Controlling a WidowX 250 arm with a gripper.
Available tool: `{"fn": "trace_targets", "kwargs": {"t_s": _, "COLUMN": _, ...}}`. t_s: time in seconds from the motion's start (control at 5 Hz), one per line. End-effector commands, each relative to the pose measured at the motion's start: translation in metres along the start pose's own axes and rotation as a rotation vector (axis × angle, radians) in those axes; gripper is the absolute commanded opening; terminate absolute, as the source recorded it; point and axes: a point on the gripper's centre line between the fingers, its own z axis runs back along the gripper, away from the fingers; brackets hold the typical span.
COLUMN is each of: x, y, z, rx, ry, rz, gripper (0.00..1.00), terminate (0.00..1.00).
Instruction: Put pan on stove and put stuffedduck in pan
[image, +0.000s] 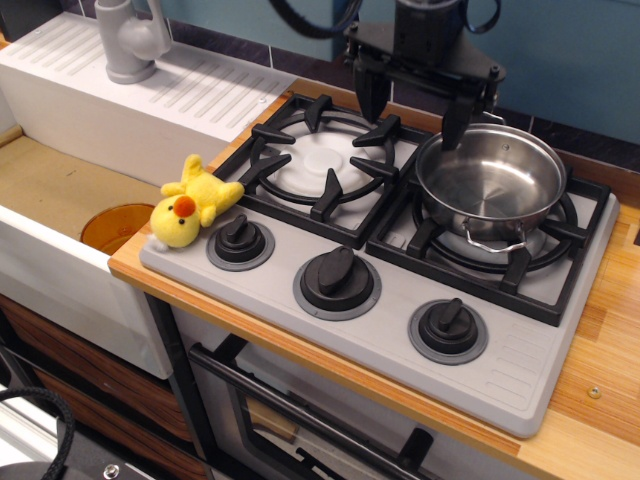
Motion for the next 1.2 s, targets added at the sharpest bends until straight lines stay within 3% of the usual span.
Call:
{"fn": "trace_targets", "kwargs": {"t_s": 0.0, "x": 0.008, "y": -0.004, "z": -0.015, "rx": -0.005, "ry": -0.085, "rz": -0.01, "gripper": 1.0, "terminate": 0.0}}
{"fn": "trace_targets", "kwargs": {"t_s": 0.6, "x": 0.011, "y": -0.005, "z": -0.039, "rx": 0.017, "ry": -0.128, "rz": -0.04, "gripper": 1.0, "terminate": 0.0}}
{"fn": "trace_targets", "kwargs": {"t_s": 0.8, "x": 0.009, "y": -0.006, "z": -0.039, "rx": 0.037, "ry": -0.094, "rz": -0.027, "gripper": 0.0, "terminate": 0.0}}
{"fn": "trace_targets", "kwargs": {"t_s": 1.0, "x": 0.008, "y": -0.006, "z": -0.031, "rx": 0.031, "ry": -0.052, "rz": -0.021, "gripper": 0.0, "terminate": 0.0}}
